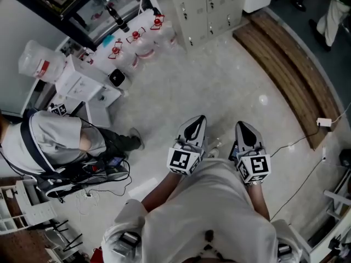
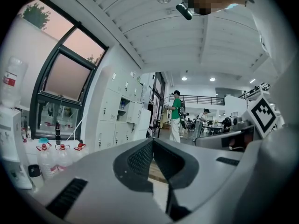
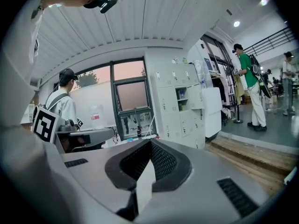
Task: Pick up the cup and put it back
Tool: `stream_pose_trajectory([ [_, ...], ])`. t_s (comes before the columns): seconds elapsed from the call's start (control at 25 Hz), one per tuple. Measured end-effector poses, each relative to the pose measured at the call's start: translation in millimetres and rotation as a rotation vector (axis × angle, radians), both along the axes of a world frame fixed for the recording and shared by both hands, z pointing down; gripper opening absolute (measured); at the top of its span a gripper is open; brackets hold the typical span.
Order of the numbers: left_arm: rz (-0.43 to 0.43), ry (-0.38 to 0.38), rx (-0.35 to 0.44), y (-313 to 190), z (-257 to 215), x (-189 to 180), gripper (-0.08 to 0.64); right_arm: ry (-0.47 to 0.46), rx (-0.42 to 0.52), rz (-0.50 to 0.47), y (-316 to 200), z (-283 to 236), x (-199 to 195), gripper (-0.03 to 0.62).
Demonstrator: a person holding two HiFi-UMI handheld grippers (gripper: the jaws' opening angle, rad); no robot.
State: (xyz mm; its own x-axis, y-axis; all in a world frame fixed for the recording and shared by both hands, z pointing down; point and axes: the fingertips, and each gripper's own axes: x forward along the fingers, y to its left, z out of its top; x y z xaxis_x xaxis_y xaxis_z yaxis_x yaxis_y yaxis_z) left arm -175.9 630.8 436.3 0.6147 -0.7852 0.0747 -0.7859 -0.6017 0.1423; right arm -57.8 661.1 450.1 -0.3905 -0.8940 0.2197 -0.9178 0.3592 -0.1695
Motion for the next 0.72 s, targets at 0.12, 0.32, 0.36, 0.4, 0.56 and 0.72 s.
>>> stream_pose_trajectory([
  [0.12,-0.003,0.005,-0.007,-23,1,-1,0.008,-0.009,-0.011,0.010,-18,2,3,0.025],
  [0.32,-0.006,0.022,-0.012,-67,6,-2,0.009,-0.022,-0.029,0.035,-55,11,9,0.025],
  [0.36,-0.006,0.024,-0.016,-77,7,-2,0.009,-0.023,-0.030,0.037,-65,11,9,0.026],
  [0.4,-0.005,0.026,-0.017,-87,8,-2,0.008,-0.023,-0.030,0.037,-75,10,9,0.026],
  [0.56,0.010,0.031,-0.010,-132,5,-3,0.008,-0.023,-0.006,0.044,-121,-4,7,0.026],
  [0.72,0.030,0.035,0.027,-183,0,-13,0.008,-0.026,0.035,0.071,-167,-13,-1,0.026],
])
